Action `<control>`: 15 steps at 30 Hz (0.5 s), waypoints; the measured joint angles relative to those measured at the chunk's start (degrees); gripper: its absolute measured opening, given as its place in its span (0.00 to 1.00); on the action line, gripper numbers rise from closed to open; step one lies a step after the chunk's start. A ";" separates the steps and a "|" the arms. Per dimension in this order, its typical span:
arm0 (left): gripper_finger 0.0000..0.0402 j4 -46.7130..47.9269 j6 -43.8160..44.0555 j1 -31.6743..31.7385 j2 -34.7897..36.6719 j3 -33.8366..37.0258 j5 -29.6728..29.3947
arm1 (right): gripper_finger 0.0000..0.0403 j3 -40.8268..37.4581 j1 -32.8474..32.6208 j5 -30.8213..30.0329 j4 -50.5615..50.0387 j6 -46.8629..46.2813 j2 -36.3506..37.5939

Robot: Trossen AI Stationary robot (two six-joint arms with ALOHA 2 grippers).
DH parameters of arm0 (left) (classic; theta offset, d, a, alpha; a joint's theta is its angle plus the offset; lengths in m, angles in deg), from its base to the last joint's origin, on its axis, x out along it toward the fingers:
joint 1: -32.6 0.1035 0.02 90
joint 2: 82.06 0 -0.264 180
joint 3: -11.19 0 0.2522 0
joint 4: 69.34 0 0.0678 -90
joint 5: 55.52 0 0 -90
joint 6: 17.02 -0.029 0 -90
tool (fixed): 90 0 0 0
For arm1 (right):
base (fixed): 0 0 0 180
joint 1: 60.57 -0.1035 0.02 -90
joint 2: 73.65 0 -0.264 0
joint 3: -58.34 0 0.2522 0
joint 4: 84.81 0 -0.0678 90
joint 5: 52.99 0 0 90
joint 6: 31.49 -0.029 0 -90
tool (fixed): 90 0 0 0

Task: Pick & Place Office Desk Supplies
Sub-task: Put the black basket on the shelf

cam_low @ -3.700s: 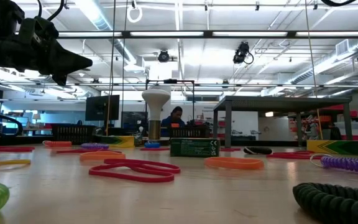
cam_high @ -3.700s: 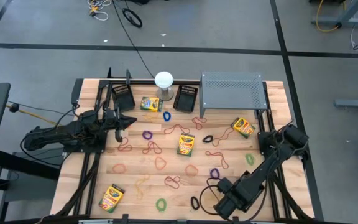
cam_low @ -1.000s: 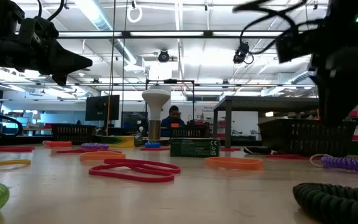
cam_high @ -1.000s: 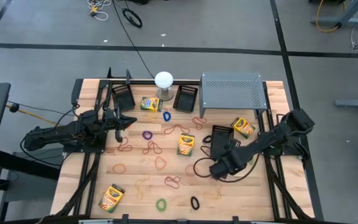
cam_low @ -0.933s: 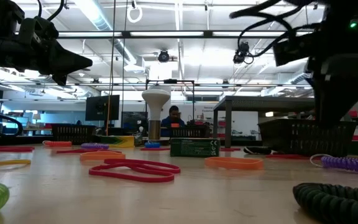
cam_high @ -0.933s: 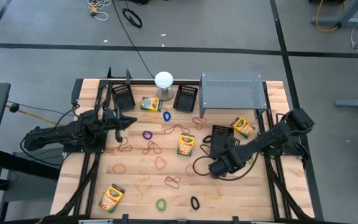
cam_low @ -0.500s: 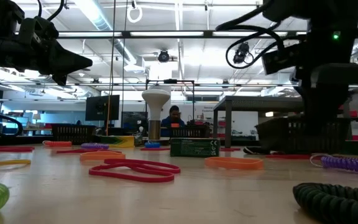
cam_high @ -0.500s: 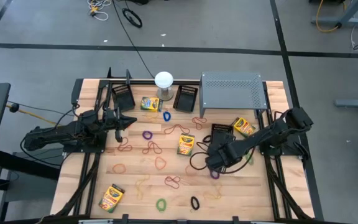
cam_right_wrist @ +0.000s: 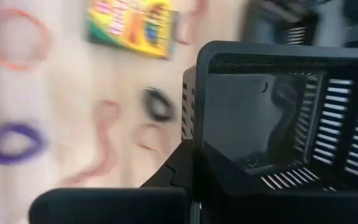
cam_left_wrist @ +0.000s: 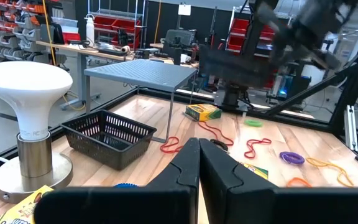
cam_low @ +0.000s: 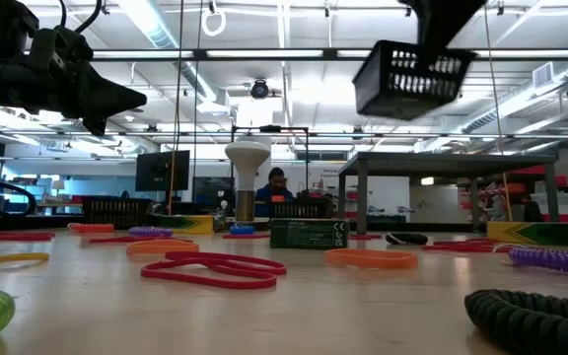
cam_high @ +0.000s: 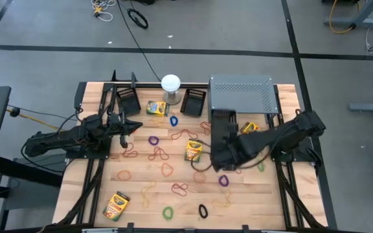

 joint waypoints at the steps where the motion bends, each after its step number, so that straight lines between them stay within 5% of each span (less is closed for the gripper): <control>1: 0.02 0.00 -0.02 0.00 0.02 0.00 -0.02 | 0.02 1.37 1.41 -0.75 -1.87 2.66 0.00; 7: 0.02 0.00 -0.01 -0.01 0.01 0.00 -0.01 | 0.02 1.54 14.65 -0.02 -4.98 17.87 3.58; 15: 0.02 0.00 -0.01 0.00 0.02 0.00 -0.02 | 0.02 -13.03 29.16 1.88 -2.58 30.82 18.65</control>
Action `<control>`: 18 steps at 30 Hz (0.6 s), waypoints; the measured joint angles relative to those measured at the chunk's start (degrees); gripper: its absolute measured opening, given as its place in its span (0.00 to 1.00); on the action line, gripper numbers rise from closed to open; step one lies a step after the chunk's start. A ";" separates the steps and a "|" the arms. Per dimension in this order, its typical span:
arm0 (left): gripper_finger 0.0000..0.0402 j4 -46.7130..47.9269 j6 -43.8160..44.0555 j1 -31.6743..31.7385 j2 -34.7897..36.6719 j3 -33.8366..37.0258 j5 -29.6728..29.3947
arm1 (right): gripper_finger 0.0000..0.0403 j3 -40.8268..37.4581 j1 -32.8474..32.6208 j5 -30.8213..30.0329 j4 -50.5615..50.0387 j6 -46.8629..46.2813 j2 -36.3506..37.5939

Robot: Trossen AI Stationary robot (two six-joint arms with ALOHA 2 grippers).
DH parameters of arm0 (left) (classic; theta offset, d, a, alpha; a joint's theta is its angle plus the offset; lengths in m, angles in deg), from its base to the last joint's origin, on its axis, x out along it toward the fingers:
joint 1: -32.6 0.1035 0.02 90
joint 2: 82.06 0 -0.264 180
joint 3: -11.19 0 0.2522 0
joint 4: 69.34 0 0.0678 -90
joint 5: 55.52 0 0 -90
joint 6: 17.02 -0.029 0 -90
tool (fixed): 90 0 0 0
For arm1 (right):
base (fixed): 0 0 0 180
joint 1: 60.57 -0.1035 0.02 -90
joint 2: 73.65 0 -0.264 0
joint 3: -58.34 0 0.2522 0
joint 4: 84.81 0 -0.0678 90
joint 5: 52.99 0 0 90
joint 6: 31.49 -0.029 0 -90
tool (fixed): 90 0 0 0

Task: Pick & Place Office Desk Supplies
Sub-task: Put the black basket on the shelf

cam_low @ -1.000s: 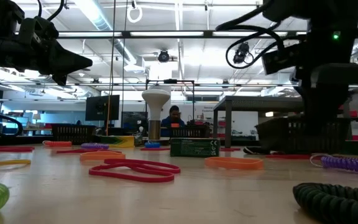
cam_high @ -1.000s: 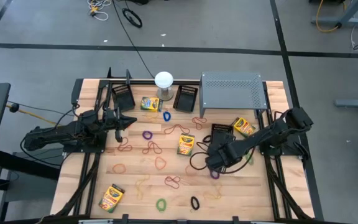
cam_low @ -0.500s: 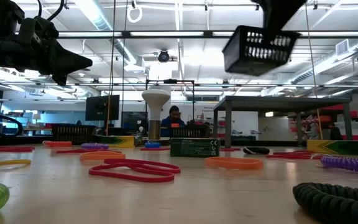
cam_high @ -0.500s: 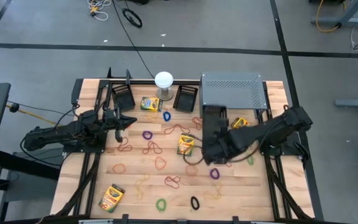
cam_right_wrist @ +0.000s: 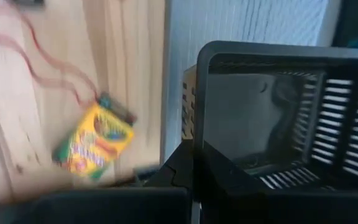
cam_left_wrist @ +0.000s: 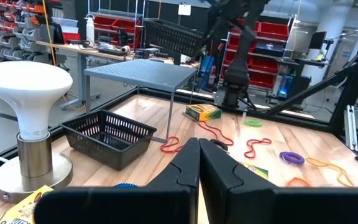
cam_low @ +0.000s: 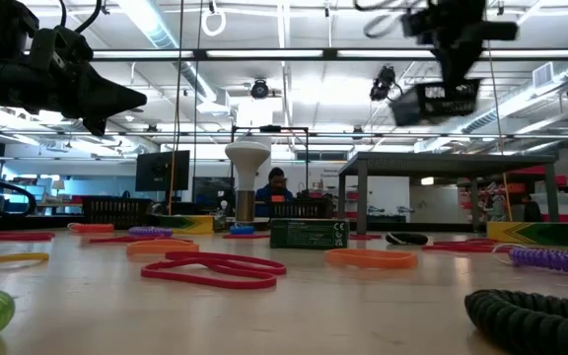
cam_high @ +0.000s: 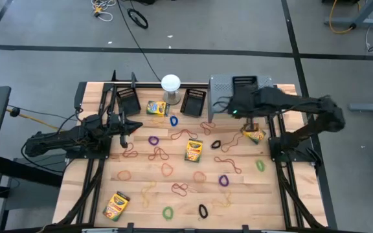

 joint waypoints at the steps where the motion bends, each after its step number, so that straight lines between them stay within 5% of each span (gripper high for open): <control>1: 0.02 0.00 -0.01 0.00 0.00 0.00 0.02 | 0.02 -2.34 1.54 0.19 1.03 1.65 2.00; 8: 0.02 0.00 0.00 0.00 -0.02 0.00 0.01 | 0.02 -13.40 12.47 5.46 6.40 12.82 12.12; 18: 0.02 0.00 0.00 0.00 -0.01 0.00 0.01 | 0.02 -19.58 27.76 8.67 9.42 29.83 20.12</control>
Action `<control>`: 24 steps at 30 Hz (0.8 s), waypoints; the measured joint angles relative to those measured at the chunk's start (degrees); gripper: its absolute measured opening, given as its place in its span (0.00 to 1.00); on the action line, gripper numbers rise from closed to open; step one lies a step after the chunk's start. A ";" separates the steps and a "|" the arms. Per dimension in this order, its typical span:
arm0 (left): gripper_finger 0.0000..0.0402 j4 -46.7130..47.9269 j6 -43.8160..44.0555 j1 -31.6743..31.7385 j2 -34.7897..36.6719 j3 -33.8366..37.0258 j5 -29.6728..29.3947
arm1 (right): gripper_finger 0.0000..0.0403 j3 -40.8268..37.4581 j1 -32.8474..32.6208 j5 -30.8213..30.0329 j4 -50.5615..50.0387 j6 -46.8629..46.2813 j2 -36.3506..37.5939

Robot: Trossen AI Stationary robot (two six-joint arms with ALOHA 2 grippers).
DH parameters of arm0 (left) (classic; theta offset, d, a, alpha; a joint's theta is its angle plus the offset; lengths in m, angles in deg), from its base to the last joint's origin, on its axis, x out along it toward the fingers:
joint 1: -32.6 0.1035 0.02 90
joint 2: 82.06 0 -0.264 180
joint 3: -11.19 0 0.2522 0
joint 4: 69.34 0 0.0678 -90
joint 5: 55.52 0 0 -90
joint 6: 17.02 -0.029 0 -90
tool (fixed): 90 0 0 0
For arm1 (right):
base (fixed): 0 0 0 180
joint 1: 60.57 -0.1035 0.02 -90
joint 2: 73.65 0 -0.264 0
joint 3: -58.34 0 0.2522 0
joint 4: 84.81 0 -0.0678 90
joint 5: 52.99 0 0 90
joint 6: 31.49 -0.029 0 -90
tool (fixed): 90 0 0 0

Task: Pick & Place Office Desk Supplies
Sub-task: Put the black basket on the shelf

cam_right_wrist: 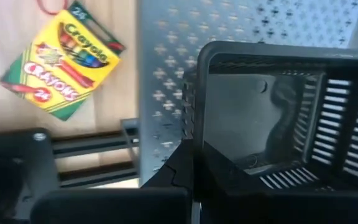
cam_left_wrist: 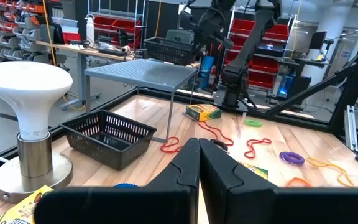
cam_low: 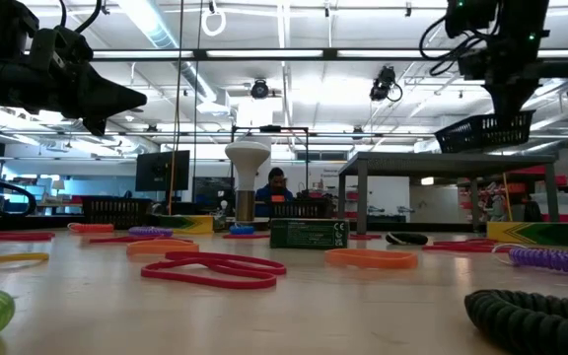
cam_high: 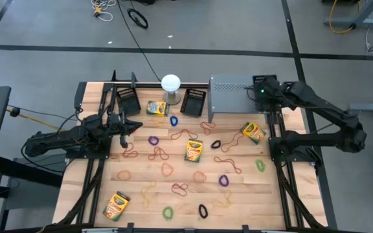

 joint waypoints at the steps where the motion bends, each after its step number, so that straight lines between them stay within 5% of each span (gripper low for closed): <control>1: 0.02 0.00 0.01 0.00 -0.01 0.00 -0.01 | 0.02 0.00 1.69 0.93 0.80 1.58 0.22; 12: 0.02 0.00 -0.01 -0.01 0.01 0.00 -0.01 | 0.02 0.00 17.34 11.02 6.20 13.95 0.47; 24: 0.02 0.00 -0.01 0.00 0.01 0.00 0.00 | 0.02 0.00 19.17 12.97 5.38 15.97 0.47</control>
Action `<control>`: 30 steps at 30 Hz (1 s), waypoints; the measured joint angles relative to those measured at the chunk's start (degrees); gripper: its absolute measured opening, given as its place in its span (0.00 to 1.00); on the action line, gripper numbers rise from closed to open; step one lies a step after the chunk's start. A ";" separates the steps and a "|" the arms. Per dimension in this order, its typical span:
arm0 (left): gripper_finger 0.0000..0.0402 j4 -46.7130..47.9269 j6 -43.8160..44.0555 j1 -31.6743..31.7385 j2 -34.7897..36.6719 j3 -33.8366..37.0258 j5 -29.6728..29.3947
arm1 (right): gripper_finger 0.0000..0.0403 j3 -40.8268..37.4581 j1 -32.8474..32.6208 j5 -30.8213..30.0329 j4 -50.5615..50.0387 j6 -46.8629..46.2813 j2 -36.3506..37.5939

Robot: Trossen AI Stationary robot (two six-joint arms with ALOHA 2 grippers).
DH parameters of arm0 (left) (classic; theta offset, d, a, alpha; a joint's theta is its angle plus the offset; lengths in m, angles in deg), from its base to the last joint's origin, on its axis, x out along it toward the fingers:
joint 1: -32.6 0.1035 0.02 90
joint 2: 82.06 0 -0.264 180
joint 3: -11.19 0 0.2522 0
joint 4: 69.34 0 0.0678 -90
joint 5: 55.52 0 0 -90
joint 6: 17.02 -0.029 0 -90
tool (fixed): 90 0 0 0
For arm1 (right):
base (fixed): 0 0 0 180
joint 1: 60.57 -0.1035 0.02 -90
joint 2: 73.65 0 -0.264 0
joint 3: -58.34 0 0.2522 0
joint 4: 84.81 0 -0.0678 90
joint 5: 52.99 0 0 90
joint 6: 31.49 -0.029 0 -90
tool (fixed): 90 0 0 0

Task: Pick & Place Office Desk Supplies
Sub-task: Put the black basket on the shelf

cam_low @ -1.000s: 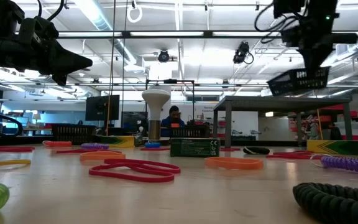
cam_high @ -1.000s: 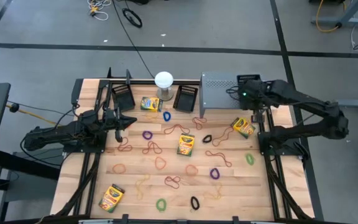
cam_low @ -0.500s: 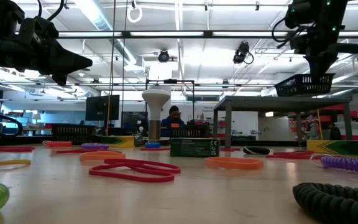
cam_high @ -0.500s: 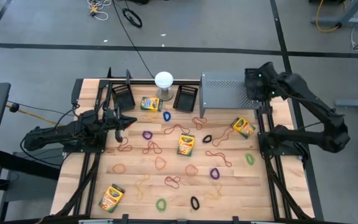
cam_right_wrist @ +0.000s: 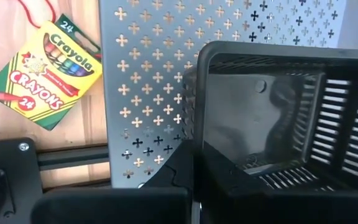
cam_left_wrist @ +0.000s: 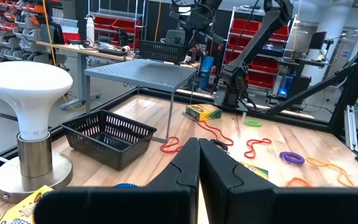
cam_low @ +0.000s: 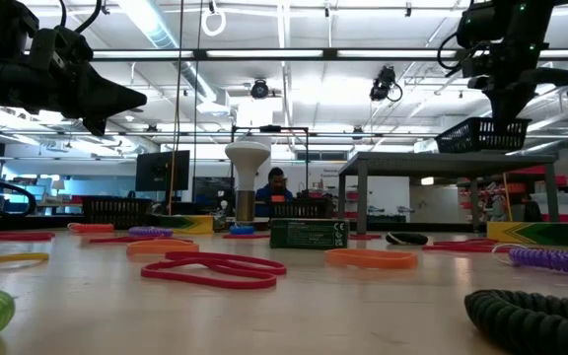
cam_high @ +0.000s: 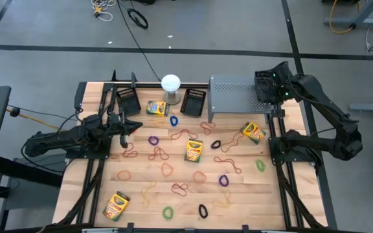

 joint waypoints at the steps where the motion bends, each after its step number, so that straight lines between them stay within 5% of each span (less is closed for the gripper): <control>1: 0.02 0.00 0.02 -0.02 -0.02 0.00 -0.01 | 0.02 0.00 0.00 0.02 0.00 -0.33 0.00; 30: 0.02 -0.02 0.00 0.00 -0.01 0.00 -0.01 | 0.05 -4.90 -1.34 -2.82 2.21 0.46 2.47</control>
